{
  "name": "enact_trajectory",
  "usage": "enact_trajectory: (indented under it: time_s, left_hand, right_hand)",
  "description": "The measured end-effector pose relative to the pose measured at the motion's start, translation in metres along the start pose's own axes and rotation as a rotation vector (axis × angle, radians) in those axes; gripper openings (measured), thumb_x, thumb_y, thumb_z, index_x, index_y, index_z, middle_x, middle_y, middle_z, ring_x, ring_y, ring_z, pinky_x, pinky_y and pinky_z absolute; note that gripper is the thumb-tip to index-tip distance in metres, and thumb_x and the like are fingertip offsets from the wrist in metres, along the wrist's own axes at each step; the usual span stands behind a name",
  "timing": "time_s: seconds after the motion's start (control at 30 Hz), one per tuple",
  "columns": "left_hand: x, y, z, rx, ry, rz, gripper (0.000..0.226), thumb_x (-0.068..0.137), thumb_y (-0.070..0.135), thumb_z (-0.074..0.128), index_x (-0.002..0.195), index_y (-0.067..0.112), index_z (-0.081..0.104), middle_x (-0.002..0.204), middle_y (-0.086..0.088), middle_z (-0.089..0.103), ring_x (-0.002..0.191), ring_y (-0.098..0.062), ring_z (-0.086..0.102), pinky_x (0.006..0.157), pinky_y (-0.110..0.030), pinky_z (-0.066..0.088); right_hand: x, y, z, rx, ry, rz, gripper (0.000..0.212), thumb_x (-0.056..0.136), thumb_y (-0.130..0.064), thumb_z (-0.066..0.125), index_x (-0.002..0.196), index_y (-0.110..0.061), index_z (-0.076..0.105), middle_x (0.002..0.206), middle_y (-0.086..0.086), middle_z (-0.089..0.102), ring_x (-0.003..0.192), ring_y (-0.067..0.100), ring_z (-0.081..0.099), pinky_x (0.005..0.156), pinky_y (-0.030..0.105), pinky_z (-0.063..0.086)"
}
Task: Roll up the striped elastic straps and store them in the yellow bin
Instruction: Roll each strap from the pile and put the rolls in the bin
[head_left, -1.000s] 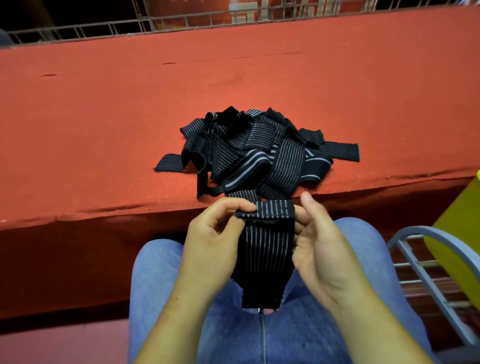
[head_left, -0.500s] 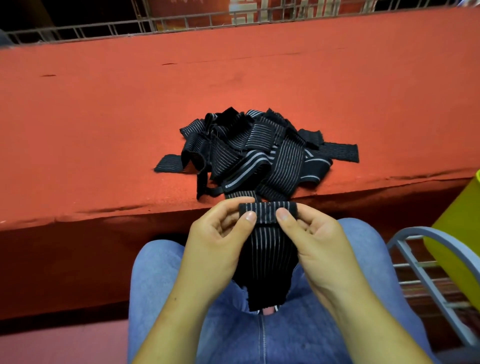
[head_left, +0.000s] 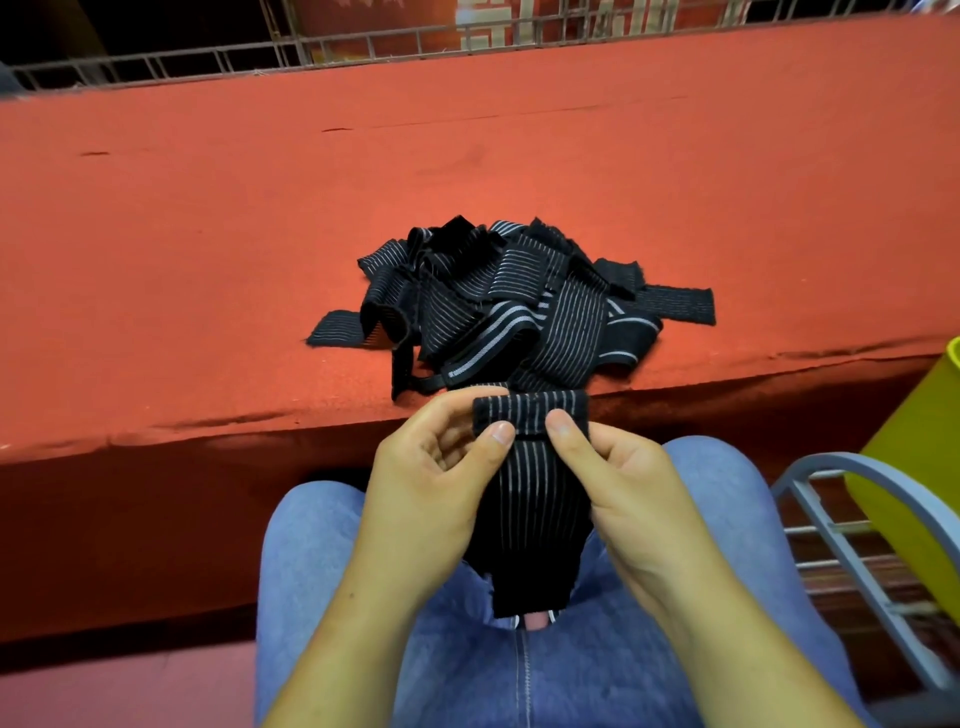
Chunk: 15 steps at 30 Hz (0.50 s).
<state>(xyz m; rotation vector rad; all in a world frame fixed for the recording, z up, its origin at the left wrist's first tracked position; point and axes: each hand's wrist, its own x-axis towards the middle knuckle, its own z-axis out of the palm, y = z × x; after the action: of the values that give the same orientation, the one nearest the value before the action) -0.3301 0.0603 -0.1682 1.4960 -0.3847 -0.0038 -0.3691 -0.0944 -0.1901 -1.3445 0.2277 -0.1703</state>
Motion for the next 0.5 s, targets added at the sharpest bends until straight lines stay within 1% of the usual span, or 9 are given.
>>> enact_trajectory:
  time_s: [0.07,0.1,0.13,0.17,0.2,0.27,0.37,0.43,0.5]
  left_hand:
    - [0.0,-0.001,0.0,0.003,0.017,0.015,0.023,0.095,0.001,0.069,0.114,0.014,0.073,0.11,-0.001,0.078,0.107,-0.014,0.073,0.093,-0.025,0.056]
    - [0.001,-0.001,-0.001,0.005,0.021,0.02,0.024,0.095,0.001,0.069,0.113,0.015,0.073,0.109,-0.001,0.078,0.107,-0.014,0.073,0.093,-0.025,0.055]
    - [0.001,-0.002,-0.001,0.011,0.023,0.025,0.024,0.095,0.001,0.069,0.113,0.017,0.073,0.109,-0.001,0.078,0.107,-0.014,0.073,0.094,-0.026,0.055]
    - [0.001,-0.003,-0.002,0.021,0.02,0.033,0.025,0.095,0.0,0.069,0.112,0.018,0.073,0.11,-0.001,0.078,0.108,-0.015,0.073,0.095,-0.028,0.055]
    - [0.001,-0.003,-0.002,0.038,0.016,0.046,0.026,0.095,-0.001,0.068,0.111,0.019,0.074,0.11,0.0,0.078,0.108,-0.015,0.073,0.096,-0.028,0.055]
    - [0.001,-0.001,-0.001,0.067,0.017,0.073,0.03,0.094,-0.006,0.067,0.108,0.02,0.074,0.108,0.002,0.077,0.107,-0.012,0.072,0.095,-0.024,0.053]
    - [0.0,0.001,-0.001,0.07,0.009,0.087,0.029,0.093,-0.008,0.067,0.104,0.018,0.075,0.107,0.002,0.078,0.106,-0.011,0.072,0.094,-0.021,0.053]
    - [0.0,0.0,-0.001,0.082,-0.005,0.088,0.029,0.093,-0.009,0.067,0.103,0.017,0.076,0.107,0.003,0.078,0.105,-0.011,0.072,0.093,-0.021,0.053]
    - [-0.001,0.0,0.0,0.09,-0.019,0.075,0.035,0.09,-0.015,0.064,0.102,0.015,0.076,0.106,0.005,0.078,0.099,-0.006,0.072,0.088,-0.017,0.052]
  right_hand:
    - [0.001,0.003,-0.001,-0.06,-0.013,0.041,0.082,0.076,-0.077,0.075,0.1,0.002,0.077,0.104,0.03,0.076,0.091,0.032,0.074,0.084,0.052,0.055]
    - [0.0,0.003,-0.001,-0.082,-0.026,0.058,0.094,0.071,-0.085,0.073,0.101,0.004,0.075,0.108,0.035,0.072,0.089,0.033,0.07,0.083,0.06,0.054]
    - [-0.001,0.002,0.0,-0.093,-0.036,0.066,0.101,0.068,-0.089,0.072,0.102,0.006,0.072,0.111,0.038,0.07,0.089,0.034,0.067,0.084,0.067,0.052]
    - [-0.001,0.001,0.001,-0.094,-0.044,0.065,0.104,0.067,-0.091,0.071,0.103,0.007,0.071,0.112,0.039,0.068,0.089,0.034,0.066,0.086,0.07,0.051]
    - [-0.001,0.001,0.001,-0.084,-0.05,0.062,0.106,0.065,-0.093,0.071,0.104,0.006,0.07,0.114,0.04,0.067,0.089,0.034,0.065,0.086,0.071,0.05]
    - [-0.002,-0.002,0.002,-0.039,-0.067,0.047,0.101,0.065,-0.092,0.07,0.107,0.0,0.075,0.112,0.035,0.071,0.094,0.033,0.069,0.091,0.066,0.052]
    - [-0.004,-0.007,0.002,0.029,-0.083,0.033,0.076,0.079,-0.082,0.066,0.108,-0.014,0.082,0.109,0.02,0.08,0.111,0.034,0.075,0.107,0.059,0.051]
    - [-0.005,-0.009,0.002,0.072,-0.08,0.024,0.065,0.086,-0.071,0.065,0.111,-0.013,0.082,0.112,0.015,0.08,0.115,0.033,0.074,0.112,0.059,0.049]
    - [-0.004,-0.009,0.002,0.105,-0.071,0.017,0.066,0.084,-0.067,0.066,0.113,-0.01,0.081,0.115,0.014,0.08,0.117,0.029,0.074,0.114,0.056,0.048]
